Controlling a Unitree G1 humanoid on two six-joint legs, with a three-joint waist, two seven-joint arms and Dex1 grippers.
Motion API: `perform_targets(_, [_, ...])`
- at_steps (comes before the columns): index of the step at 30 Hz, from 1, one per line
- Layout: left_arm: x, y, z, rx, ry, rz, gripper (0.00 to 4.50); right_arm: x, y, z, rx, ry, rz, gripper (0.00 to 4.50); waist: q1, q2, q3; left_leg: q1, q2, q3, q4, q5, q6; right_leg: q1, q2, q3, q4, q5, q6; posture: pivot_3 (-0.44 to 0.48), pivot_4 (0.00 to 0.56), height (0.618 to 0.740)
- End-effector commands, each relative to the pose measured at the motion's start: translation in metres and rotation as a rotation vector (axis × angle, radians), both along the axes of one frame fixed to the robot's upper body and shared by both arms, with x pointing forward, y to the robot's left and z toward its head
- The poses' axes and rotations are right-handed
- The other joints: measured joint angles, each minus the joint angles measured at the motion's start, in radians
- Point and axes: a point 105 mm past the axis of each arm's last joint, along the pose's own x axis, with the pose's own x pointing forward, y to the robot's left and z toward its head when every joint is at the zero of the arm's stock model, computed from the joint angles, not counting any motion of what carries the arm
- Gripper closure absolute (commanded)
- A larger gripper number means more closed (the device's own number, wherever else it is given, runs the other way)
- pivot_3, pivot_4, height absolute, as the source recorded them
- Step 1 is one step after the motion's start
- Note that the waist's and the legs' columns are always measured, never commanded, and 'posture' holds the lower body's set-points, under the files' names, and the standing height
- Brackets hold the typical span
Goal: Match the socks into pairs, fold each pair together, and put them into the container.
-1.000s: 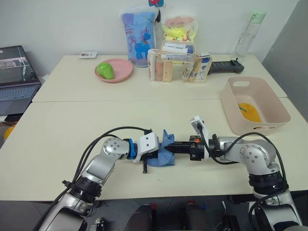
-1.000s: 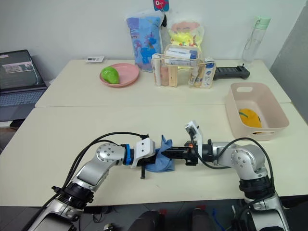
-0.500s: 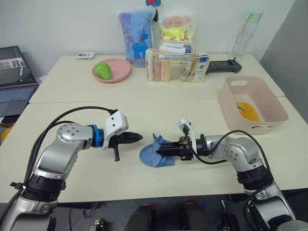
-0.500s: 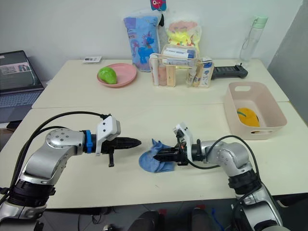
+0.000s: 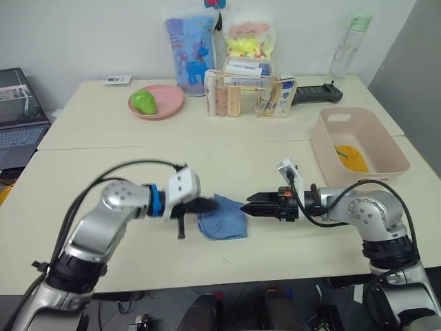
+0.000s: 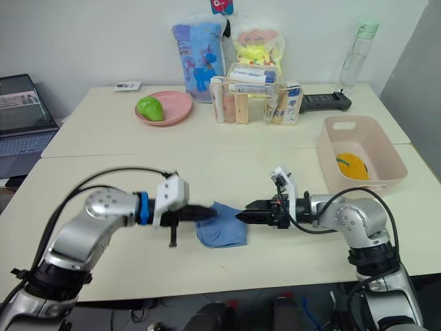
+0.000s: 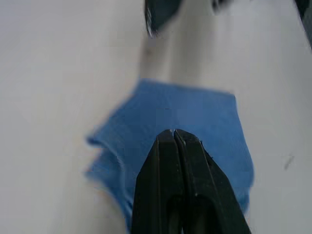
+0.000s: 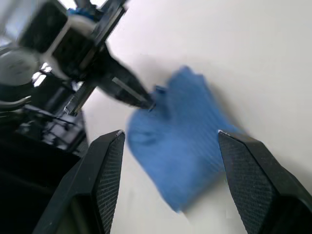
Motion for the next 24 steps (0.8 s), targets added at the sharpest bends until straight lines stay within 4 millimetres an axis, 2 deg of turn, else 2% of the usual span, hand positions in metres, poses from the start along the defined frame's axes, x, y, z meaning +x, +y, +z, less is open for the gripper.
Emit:
perform_targets(1, [0.005, 0.01, -0.01, 0.09, -0.088, 0.011, 4.5, 0.001, 0.001, 0.002, -0.001, -0.028, -0.021, 1.28, 0.001, 0.0, 0.0, 0.0, 0.0, 0.0, 0.0, 0.0, 0.0, 0.0, 0.0, 0.0, 0.0, 0.0, 0.0, 0.0, 0.15, 0.74])
perform_targets(3, [0.0, 0.016, -0.029, 0.124, -0.058, 0.029, 4.5, 0.001, 0.001, -0.009, -0.035, -0.006, -0.044, 1.28, 0.0, 0.0, 0.0, 0.0, 0.0, 0.0, 0.0, 0.0, 0.0, 0.001, 0.0, 0.0, 0.0, 0.0, 0.0, 0.0, 0.15, 0.74])
perform_targets(6, [-0.006, 0.021, -0.043, 0.154, -0.034, 0.038, 4.5, -0.003, 0.003, -0.022, -0.079, 0.039, -0.044, 1.28, 0.0, 0.001, -0.001, 0.0, 0.0, 0.0, 0.0, 0.0, 0.0, 0.001, 0.0, 0.0, -0.001, 0.0, 0.0, 0.0, 0.15, 0.74])
perform_targets(12, [-0.009, 0.019, -0.042, 0.145, -0.038, 0.039, 4.5, -0.004, 0.016, -0.037, -0.066, 0.117, -0.026, 1.28, -0.002, 0.002, -0.002, 0.002, 0.0, 0.001, 0.0, -0.002, 0.003, 0.002, 0.0, 0.001, 0.0, 0.0, 0.0, 0.0, 0.15, 0.74])
perform_targets(14, [-0.009, 0.02, -0.042, 0.144, -0.038, 0.043, 4.5, -0.004, 0.021, -0.037, -0.053, 0.136, -0.016, 1.28, -0.003, 0.002, -0.002, 0.002, 0.0, 0.001, 0.0, -0.002, 0.003, 0.002, 0.0, 0.001, 0.0, 0.0, 0.0, 0.0, 0.15, 0.74])
perform_targets(21, [-0.013, 0.023, -0.04, 0.134, -0.035, 0.062, 4.5, 0.004, 0.058, -0.032, 0.07, 0.235, 0.016, 1.28, -0.006, 0.003, -0.002, 0.003, 0.0, 0.001, -0.002, 0.0, 0.001, 0.001, 0.0, 0.001, 0.0, 0.0, 0.0, 0.0, 0.15, 0.74])
perform_targets(24, [-0.012, 0.023, -0.039, 0.132, -0.04, 0.073, 4.5, 0.003, 0.064, -0.035, 0.064, 0.245, 0.023, 1.28, -0.006, 0.003, -0.002, 0.003, 0.0, 0.001, -0.002, 0.0, 0.0, 0.001, 0.0, 0.001, 0.0, 0.0, 0.0, 0.0, 0.15, 0.74])
